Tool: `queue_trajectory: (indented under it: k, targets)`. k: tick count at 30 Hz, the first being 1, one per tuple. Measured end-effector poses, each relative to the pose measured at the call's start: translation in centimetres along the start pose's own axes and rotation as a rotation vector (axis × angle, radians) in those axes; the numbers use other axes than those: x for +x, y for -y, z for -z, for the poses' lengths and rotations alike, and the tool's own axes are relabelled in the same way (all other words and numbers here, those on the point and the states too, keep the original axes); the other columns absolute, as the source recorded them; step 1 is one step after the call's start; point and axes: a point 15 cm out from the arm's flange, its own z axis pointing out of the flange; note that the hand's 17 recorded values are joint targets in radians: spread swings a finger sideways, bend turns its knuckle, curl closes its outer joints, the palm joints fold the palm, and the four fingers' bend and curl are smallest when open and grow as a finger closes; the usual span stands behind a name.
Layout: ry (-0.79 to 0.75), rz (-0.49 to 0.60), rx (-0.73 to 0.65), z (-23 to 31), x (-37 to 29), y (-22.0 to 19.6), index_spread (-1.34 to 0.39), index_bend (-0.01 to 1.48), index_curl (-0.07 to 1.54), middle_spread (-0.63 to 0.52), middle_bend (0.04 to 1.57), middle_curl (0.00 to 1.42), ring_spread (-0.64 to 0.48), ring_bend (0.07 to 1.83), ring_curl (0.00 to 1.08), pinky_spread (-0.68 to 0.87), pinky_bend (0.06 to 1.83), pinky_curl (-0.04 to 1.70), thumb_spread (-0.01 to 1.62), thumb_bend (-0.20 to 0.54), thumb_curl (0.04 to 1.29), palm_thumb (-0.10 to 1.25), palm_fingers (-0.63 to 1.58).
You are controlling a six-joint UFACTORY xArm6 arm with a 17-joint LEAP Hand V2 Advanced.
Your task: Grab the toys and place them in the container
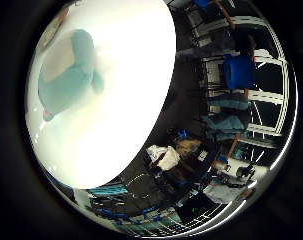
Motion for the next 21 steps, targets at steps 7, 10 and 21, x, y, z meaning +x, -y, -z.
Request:
queue_trajectory:
  k: [7, 10, 21]
  targets:
    - [-0.001, 0.022, -0.014, -2.5, -1.4, 1.3, -0.34, 0.16, 0.28, 0.07, 0.19, 0.3, 0.22, 0.26, 0.26, 0.44, 0.44, 0.3, 0.99, -0.019, 0.29, 0.4, 0.08]
    - [-0.021, 0.029, -0.031, -2.6, -1.0, 1.0, -0.34, 0.17, 0.29, 0.06, 0.19, 0.3, 0.22, 0.26, 0.26, 0.45, 0.44, 0.3, 1.01, -0.02, 0.3, 0.44, 0.1]
    - [-0.091, 0.04, -0.09, -2.9, 0.3, -0.2, -0.33, 0.18, 0.31, -0.25, 0.49, 0.44, -0.13, 0.61, 0.35, 0.13, 0.41, 0.25, 1.02, -0.016, 0.35, 0.7, 0.68]
